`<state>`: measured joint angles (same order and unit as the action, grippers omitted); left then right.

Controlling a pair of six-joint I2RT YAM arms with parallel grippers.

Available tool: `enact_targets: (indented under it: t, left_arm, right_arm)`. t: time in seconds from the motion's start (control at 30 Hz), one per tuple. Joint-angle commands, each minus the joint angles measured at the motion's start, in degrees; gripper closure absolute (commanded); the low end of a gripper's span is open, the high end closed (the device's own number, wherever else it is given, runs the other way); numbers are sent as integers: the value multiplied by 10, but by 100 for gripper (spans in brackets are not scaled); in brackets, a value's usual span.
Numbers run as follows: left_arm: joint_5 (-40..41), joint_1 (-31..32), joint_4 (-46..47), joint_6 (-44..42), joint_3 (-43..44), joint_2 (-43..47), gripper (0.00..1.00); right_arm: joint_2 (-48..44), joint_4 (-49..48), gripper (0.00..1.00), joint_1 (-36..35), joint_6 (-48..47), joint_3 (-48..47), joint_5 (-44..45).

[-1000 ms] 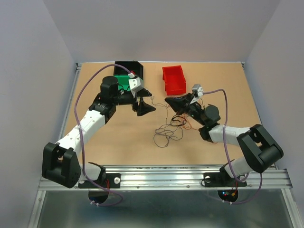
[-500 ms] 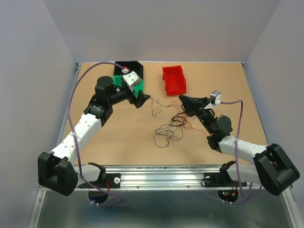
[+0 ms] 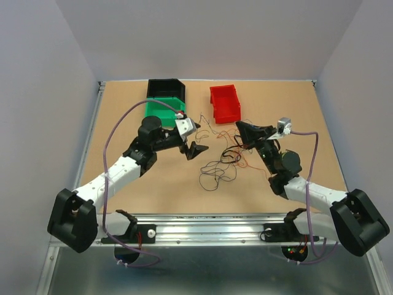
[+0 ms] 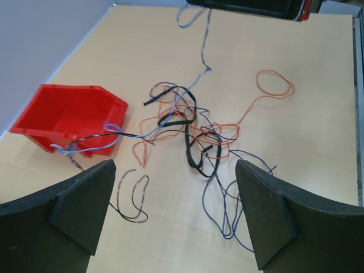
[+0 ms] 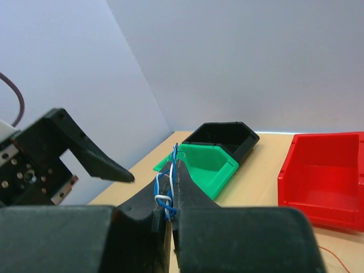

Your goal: Untangle the cables

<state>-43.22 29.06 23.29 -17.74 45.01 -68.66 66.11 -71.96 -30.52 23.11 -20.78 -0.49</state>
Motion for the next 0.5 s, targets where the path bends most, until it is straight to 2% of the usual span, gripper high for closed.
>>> enact_targets:
  t: [0.0,0.13,0.33,0.47]
  left_arm:
    - [90,41,110,10,-12,-37,1]
    - [140,52,115,39,17,-101,5]
    - [182,72,136,56,50,-180,16]
    - [219,74,151,62,56,-211,14]
  right_arm:
    - [6,-10,100,-7,23,-23,19]
    - [6,-10,99,-7,31,-30,22]
    - [9,-10,99,-13,35,-41,16]
    - [6,-10,99,-15,40,-47,8]
